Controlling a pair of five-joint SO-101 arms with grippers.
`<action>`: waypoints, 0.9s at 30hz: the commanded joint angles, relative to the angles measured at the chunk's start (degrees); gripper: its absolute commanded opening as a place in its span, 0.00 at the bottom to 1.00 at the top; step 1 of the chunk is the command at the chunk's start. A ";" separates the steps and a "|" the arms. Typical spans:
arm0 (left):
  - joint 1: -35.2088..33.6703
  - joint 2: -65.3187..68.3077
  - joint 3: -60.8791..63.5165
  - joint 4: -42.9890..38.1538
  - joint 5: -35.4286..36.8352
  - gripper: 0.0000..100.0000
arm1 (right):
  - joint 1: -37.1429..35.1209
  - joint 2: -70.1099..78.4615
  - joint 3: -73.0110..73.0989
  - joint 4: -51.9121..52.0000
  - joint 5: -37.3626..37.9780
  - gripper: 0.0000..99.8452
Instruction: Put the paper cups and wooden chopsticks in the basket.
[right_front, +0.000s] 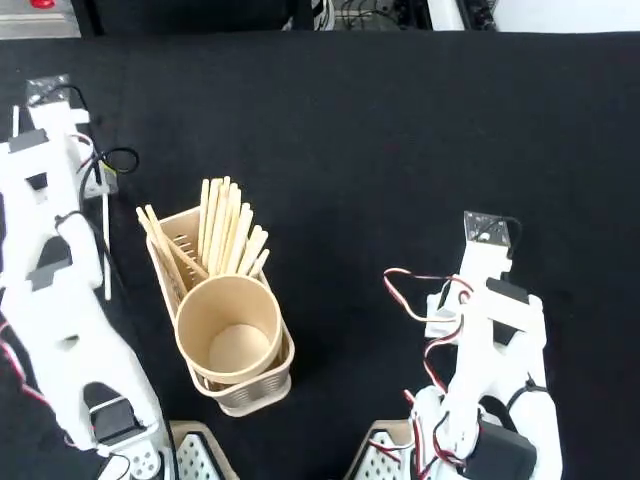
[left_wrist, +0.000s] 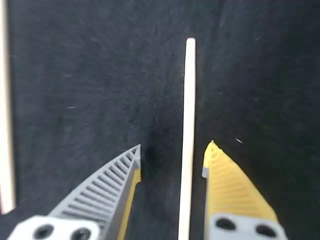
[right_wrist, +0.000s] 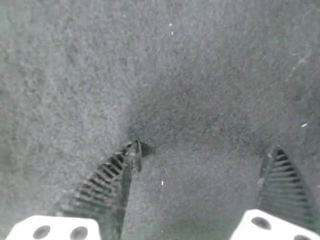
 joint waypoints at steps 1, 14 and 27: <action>1.36 7.74 -8.48 0.88 -0.62 0.20 | 0.79 -0.84 0.22 0.09 0.35 0.38; 1.36 8.97 -34.24 29.19 -0.18 0.03 | 0.79 -0.84 0.22 0.09 0.35 0.38; 3.30 -24.88 -22.02 37.89 7.03 0.03 | 0.79 -0.84 0.22 0.09 0.35 0.38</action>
